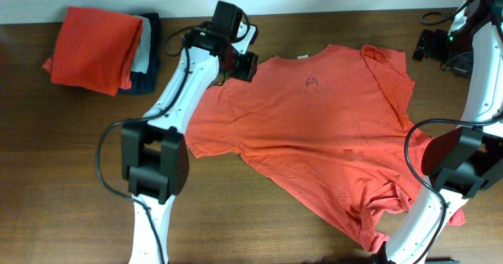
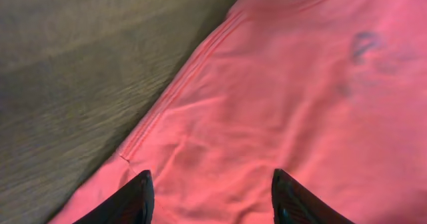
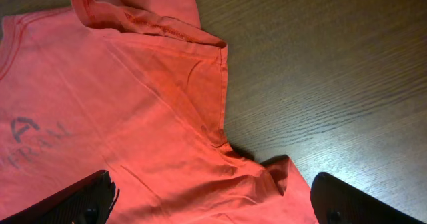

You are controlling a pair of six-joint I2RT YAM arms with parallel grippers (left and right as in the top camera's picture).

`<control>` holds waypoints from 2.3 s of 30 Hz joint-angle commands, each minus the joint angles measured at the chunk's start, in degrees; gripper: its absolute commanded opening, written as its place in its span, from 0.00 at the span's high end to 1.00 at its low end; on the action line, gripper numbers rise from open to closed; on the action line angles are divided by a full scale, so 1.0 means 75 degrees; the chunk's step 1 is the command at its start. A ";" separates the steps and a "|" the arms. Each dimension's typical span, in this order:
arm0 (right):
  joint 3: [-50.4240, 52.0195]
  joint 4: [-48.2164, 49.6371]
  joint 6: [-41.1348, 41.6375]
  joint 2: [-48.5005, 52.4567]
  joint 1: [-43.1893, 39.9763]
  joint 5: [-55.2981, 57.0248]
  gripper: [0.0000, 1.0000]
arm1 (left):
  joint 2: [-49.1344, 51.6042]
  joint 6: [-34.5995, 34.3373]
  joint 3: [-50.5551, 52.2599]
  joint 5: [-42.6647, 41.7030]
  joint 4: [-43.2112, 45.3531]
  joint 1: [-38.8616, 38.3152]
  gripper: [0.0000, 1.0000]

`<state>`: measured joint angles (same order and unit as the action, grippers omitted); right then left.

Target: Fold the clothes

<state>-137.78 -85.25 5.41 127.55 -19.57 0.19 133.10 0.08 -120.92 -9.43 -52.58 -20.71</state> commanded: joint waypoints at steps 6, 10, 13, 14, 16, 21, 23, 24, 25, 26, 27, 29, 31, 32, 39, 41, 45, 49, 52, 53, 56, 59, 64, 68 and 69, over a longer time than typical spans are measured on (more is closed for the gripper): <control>-0.0003 0.0000 0.0020 -0.0099 0.0006 0.0044 0.01 | 0.0959 0.0979 0.0017 0.0606 0.0286 0.0099 0.45; -0.0003 0.0000 0.0020 -0.0099 0.0006 0.0041 0.01 | 0.1075 0.0979 0.0017 0.1023 0.0472 0.0114 0.49; -0.0003 -0.0003 0.0023 -0.0099 0.0006 0.0041 0.02 | 0.1215 0.0979 0.0017 0.1037 0.0510 0.0114 0.58; -0.0003 -0.0003 0.0023 -0.0099 0.0006 0.0044 0.01 | 0.1247 0.0979 0.0017 0.1037 0.0525 0.0119 0.59; -0.0003 0.0000 0.0020 -0.0099 0.0006 0.0041 0.01 | 0.1358 0.0979 0.0017 0.1037 0.0560 0.0125 0.58; -0.0003 0.0000 0.0023 -0.0099 0.0006 0.0041 0.01 | 0.1440 0.0979 0.0017 0.1265 0.0618 0.0140 0.58; -0.0003 -0.0003 0.0020 -0.0099 0.0006 0.0044 0.02 | 0.1440 0.0976 0.0017 0.1588 0.0618 0.0143 0.58; -0.0003 -0.0003 0.0020 -0.0099 0.0006 0.0044 0.02 | 0.1440 0.0979 0.0015 0.1682 0.0621 0.0149 0.57; -0.0003 0.0000 0.0023 -0.0099 0.0006 0.0041 0.02 | 0.1437 0.0979 0.0003 0.1789 0.0632 0.0149 0.58; -0.0003 0.0000 0.0020 -0.0099 0.0006 0.0044 0.02 | 0.1437 0.0982 -0.0020 0.1859 0.0635 0.0149 0.58; -0.0003 0.0000 0.0023 -0.0099 0.0006 0.0044 0.02 | 0.1437 0.0982 -0.0029 0.1903 0.0644 0.0149 0.58; -0.0003 -0.0003 0.0020 -0.0099 0.0006 0.0044 0.01 | 0.1437 0.0982 -0.0029 0.1926 0.0670 0.0149 0.58; -0.0003 0.0000 0.0020 -0.0099 0.0006 0.0041 0.02 | 0.1437 0.0982 -0.0029 0.1929 0.0673 0.0149 0.57; -0.0003 0.0000 0.0020 -0.0099 0.0006 0.0044 0.02 | 0.1437 0.0985 -0.0029 0.2020 0.0705 0.0149 0.58; -0.0003 -0.0003 0.0020 -0.0099 0.0006 0.0041 0.02 | 0.1440 0.1180 -0.0035 0.2404 0.0723 0.0149 0.57; -0.0003 0.0000 0.0020 -0.0099 0.0006 0.0044 0.02 | 0.1440 0.1177 -0.0032 0.2372 0.0662 0.0149 0.57; -0.0003 0.0000 0.0023 -0.0099 0.0006 0.0044 0.02 | 0.1440 0.1177 -0.0032 0.2372 0.0455 0.0131 0.79; -0.0003 -0.0003 0.0020 -0.0099 0.0006 0.0044 0.01 | 0.1440 0.1180 -0.0032 0.2378 0.0251 0.0134 0.94; -0.0003 0.0000 0.0023 -0.0099 0.0006 0.0041 0.01 | 0.1440 0.1177 -0.0032 0.2430 0.0117 0.0140 0.98; -0.0003 0.0000 0.0023 -0.0099 0.0006 0.0044 0.02 | 0.1440 0.1172 -0.0032 0.2503 0.0085 0.0157 0.99; -0.0003 0.0000 0.0023 -0.0099 0.0006 0.0044 0.01 | 0.1440 0.0664 -0.0032 0.2527 -0.0082 0.0391 0.99; -0.0003 0.0000 0.0023 -0.0099 0.0006 0.0041 0.02 | 0.1440 0.0093 -0.0032 0.2524 -0.0370 0.0740 1.00; -0.0003 0.0000 0.0020 -0.0099 0.0006 0.0041 0.01 | 0.1440 -0.0134 -0.0032 0.2521 -0.1032 0.1411 1.00; -0.0003 -0.0003 0.0023 -0.0099 0.0006 0.0044 0.01 | 0.1440 -0.0286 -0.0032 0.2512 -0.1667 0.1955 1.00; -0.0003 0.0000 0.0020 -0.0099 0.0006 0.0044 0.01 | 0.1440 -0.0312 -0.0032 0.2457 -0.1751 0.2037 0.99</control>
<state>-137.78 -85.27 5.41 127.55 -19.57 0.16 142.61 -0.14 -122.34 7.55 -63.24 -8.69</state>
